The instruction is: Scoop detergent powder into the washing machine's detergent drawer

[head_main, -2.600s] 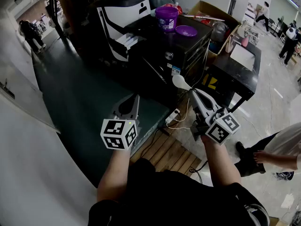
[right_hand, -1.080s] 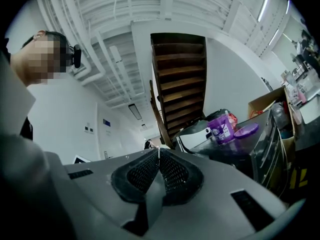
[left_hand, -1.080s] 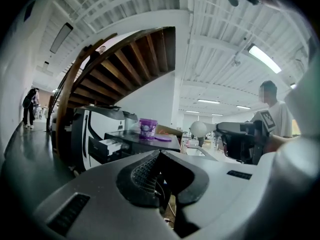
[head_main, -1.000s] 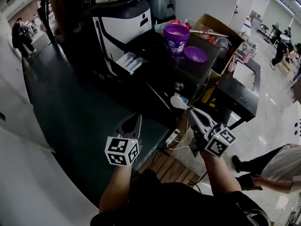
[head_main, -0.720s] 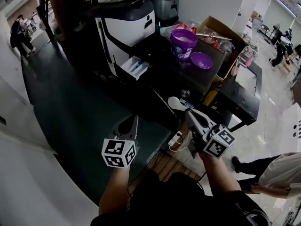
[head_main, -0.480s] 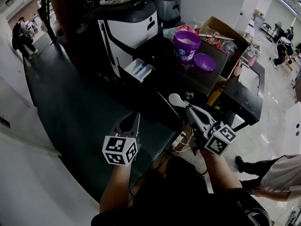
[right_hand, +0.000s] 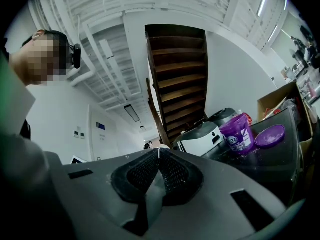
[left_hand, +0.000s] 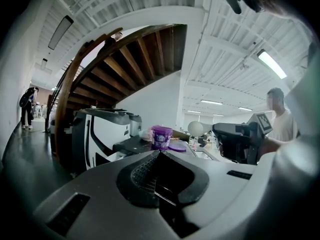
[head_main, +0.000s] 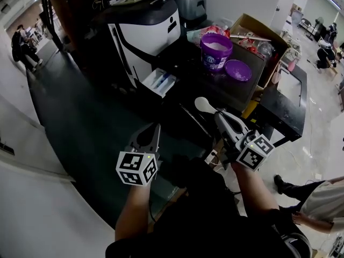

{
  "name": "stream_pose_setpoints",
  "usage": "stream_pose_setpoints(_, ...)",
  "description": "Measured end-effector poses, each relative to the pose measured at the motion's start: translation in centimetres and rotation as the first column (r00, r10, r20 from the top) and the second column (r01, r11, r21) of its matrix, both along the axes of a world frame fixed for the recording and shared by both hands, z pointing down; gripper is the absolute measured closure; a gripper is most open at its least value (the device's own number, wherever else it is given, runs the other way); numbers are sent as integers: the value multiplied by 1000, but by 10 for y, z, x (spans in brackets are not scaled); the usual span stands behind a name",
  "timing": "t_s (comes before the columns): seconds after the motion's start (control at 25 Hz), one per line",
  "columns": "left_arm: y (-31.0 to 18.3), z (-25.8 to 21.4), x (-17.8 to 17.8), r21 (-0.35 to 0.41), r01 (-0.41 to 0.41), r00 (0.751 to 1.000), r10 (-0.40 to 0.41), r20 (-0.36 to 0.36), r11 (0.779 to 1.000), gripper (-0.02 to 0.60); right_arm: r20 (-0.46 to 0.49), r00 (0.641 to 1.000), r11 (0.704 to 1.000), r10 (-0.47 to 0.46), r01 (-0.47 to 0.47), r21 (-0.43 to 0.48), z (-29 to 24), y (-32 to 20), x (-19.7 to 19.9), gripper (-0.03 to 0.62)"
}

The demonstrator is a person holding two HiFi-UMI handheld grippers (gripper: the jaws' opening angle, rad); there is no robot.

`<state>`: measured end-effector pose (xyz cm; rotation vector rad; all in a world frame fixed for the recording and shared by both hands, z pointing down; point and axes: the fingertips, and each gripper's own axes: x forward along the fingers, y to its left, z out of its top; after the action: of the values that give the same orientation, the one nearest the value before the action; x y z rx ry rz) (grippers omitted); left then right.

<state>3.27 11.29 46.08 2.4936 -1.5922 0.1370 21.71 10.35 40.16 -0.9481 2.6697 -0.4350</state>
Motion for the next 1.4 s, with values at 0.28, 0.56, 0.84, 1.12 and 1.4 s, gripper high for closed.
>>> stream_pose_setpoints(0.28, -74, -2, -17, 1, 10, 1000, -10, 0, 1000, 574, 10, 1000, 1000, 11, -11, -20, 8, -81, -11, 575)
stream_pose_setpoints(0.56, -173, -20, -42, -6, -22, 1000, 22, -16, 1000, 574, -4, 1000, 998, 25, -25, -52, 0, -179, -44, 574)
stream_pose_setpoints(0.84, -271, -44, -52, -55, -16, 1000, 18, 23, 998, 574, 12, 1000, 993, 18, -17, -113, -16, -265, -59, 576)
stream_pose_setpoints(1.12, -313, -88, -47, -63, -30, 998, 33, 55, 998, 574, 38, 998, 990, 47, -42, -132, -52, -298, -49, 576)
stream_pose_setpoints(1.4, -330, -107, -28, -42, -104, 993, 106, 50, 994, 574, 9, 991, 984, 133, -131, -119, -65, -307, -25, 574)
